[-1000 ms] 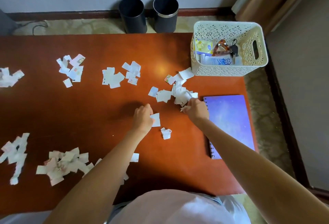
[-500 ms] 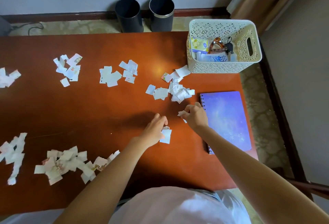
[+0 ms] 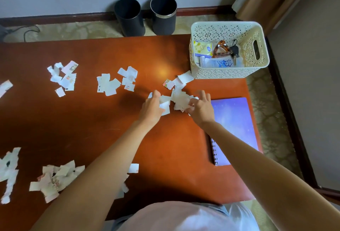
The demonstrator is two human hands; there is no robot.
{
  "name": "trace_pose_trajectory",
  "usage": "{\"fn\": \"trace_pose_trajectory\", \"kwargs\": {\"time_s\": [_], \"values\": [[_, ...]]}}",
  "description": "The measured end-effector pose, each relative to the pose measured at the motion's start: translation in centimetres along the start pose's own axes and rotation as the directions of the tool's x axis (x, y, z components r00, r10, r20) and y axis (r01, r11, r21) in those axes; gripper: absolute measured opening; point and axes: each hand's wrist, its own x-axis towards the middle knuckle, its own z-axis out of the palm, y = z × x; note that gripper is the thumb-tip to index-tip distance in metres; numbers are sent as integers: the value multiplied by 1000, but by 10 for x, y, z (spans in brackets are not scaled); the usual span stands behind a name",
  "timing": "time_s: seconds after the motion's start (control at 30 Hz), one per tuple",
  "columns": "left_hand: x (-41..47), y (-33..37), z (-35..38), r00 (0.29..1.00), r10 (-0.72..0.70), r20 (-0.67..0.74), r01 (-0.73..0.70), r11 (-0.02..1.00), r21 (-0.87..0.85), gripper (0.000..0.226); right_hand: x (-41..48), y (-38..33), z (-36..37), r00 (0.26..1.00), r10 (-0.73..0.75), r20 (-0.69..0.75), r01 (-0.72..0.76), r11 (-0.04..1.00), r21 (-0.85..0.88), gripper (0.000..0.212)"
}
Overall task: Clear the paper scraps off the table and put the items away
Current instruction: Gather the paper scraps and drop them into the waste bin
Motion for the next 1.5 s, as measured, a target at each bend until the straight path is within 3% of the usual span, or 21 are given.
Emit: {"fn": "trace_pose_trajectory", "kwargs": {"time_s": [0.13, 0.37, 0.63, 0.87, 1.03, 1.3, 1.43, 1.5], "values": [[14, 3, -3, 997, -60, 42, 60, 998, 2, 67, 14, -2, 1, 994, -39, 106, 46, 997, -68, 26], [23, 1, 3, 998, -54, 44, 52, 998, 38, 36, 21, -10, 2, 994, -19, 109, 26, 998, -63, 20], [18, -4, 9, 995, 25, -92, -18, 997, 71, 24, 16, -11, 4, 980, 24, 199, -53, 988, 142, 8], [12, 4, 13, 1000, -11, 4, 12, 969, -245, 26, 8, -12, -6, 964, 25, 264, -99, 957, 274, 15], [5, 6, 9, 1000, -31, 0, 30, 963, -266, 7, 0, -9, -11, 945, 37, 325, -154, 927, 341, 30], [-3, -11, -1, 994, -106, -40, 87, 939, -334, 14, -14, 6, -15, 934, 166, 315, -320, 780, 538, 33], [-5, -13, -2, 995, -97, -37, 81, 949, -304, 11, -18, 6, -12, 945, 175, 276, -304, 782, 545, 22], [-5, -12, -4, 993, -104, -52, 83, 946, -313, 33, -15, 4, -14, 948, 158, 278, -288, 798, 530, 20]]}}
